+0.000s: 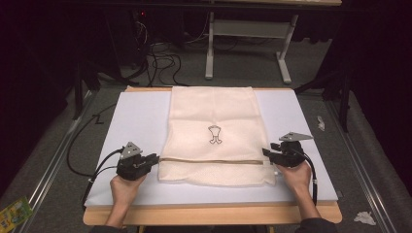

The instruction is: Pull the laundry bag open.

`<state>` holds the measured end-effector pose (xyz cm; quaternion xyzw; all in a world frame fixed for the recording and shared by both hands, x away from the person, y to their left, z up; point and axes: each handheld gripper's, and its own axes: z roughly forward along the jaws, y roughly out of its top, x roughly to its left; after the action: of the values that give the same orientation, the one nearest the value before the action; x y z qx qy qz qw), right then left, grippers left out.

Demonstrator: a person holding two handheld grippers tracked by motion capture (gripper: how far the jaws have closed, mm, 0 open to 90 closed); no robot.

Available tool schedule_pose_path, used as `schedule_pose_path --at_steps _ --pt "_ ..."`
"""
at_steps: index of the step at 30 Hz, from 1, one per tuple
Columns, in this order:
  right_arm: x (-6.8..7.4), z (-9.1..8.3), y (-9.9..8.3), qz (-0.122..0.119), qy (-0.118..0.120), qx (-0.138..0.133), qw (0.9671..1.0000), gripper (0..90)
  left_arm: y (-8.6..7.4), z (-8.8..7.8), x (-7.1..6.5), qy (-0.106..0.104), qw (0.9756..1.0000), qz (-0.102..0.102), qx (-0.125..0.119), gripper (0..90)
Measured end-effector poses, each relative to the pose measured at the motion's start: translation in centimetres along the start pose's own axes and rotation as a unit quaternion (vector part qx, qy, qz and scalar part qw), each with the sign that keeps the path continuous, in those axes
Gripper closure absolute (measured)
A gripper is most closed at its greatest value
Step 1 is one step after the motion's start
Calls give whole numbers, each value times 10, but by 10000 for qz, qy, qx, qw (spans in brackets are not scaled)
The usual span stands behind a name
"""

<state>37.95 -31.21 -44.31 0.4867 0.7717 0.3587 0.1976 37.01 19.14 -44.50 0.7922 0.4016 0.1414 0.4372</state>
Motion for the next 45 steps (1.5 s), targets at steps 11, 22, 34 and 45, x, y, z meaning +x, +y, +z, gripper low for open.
schedule_pose_path --at_steps 11,22,34,45 --pt "-11 -24 -2 213 52 -385 9990 543 4 -14 3 133 9995 56 -269 706" --pt "-26 -40 -6 574 41 -789 9952 473 7 -22 8 400 9980 31 -490 554" --pt "-38 -49 -12 727 -149 -947 9927 472 12 -27 16 531 9961 -191 -678 533" --pt "-49 -55 -16 818 -317 -1035 9908 475 11 -32 26 709 9946 -307 -699 529"
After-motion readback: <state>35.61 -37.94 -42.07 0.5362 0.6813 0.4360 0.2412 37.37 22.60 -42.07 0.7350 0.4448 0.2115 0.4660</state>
